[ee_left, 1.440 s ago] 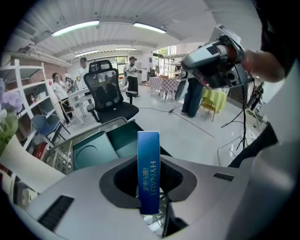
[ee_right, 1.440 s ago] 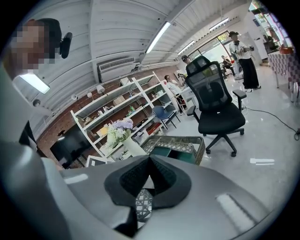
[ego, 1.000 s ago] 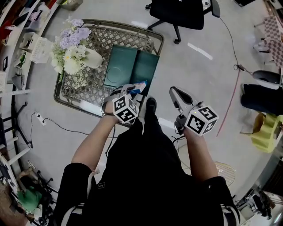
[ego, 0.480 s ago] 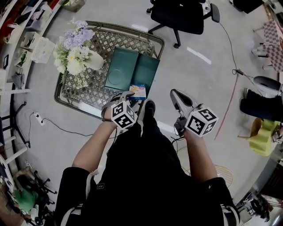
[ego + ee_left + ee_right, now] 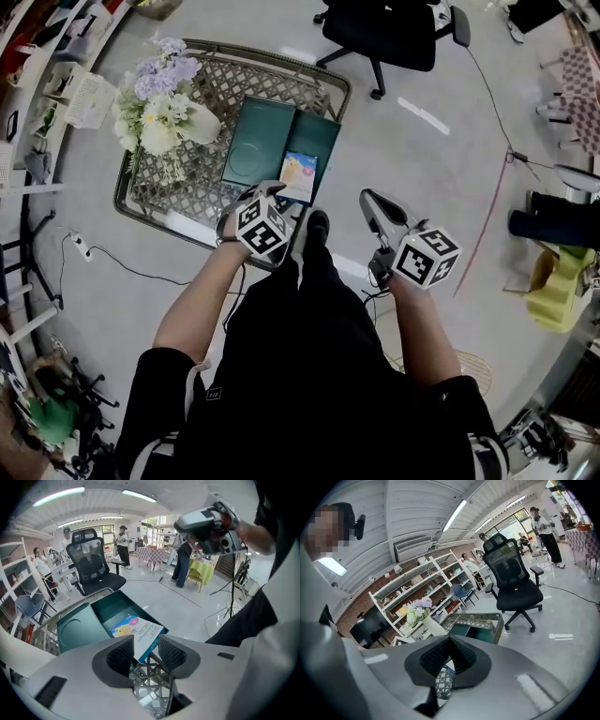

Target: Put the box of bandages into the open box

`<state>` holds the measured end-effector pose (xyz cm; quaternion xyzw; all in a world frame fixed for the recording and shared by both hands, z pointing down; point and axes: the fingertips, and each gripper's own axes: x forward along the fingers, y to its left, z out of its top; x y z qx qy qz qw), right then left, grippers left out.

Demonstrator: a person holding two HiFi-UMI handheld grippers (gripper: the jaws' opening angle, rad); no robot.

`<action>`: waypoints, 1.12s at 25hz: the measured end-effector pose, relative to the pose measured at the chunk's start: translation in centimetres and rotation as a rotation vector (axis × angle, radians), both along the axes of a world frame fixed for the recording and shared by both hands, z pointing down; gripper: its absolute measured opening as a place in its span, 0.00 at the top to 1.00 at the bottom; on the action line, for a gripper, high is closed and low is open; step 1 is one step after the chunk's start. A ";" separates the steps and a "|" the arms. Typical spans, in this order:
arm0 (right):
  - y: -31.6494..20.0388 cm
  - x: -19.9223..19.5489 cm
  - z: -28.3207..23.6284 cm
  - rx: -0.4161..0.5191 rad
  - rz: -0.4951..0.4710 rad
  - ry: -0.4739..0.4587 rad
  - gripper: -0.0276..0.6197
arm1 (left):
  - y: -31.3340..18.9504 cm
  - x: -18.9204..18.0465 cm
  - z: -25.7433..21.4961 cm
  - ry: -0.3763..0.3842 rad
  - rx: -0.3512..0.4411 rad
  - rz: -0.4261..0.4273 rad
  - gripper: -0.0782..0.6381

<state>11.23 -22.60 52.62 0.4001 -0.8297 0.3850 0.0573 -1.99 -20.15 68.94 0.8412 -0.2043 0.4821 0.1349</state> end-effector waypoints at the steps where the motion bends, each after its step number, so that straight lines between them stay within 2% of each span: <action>1: 0.0 0.0 0.1 -0.002 0.000 -0.001 0.94 | -0.2 0.1 -0.5 0.015 0.006 -0.011 0.68; 9: -1.0 -1.4 -1.6 0.030 -0.033 -0.004 0.94 | -1.6 -1.7 -5.7 0.130 0.080 -0.173 0.68; 14: -2.1 -3.7 -4.4 0.103 -0.083 0.003 0.94 | -2.5 -4.1 -11.1 0.264 0.158 -0.317 0.69; 28: -2.2 -9.3 -12.9 0.324 -0.163 0.058 0.94 | -2.7 -12.9 -24.7 0.491 0.402 -0.561 0.79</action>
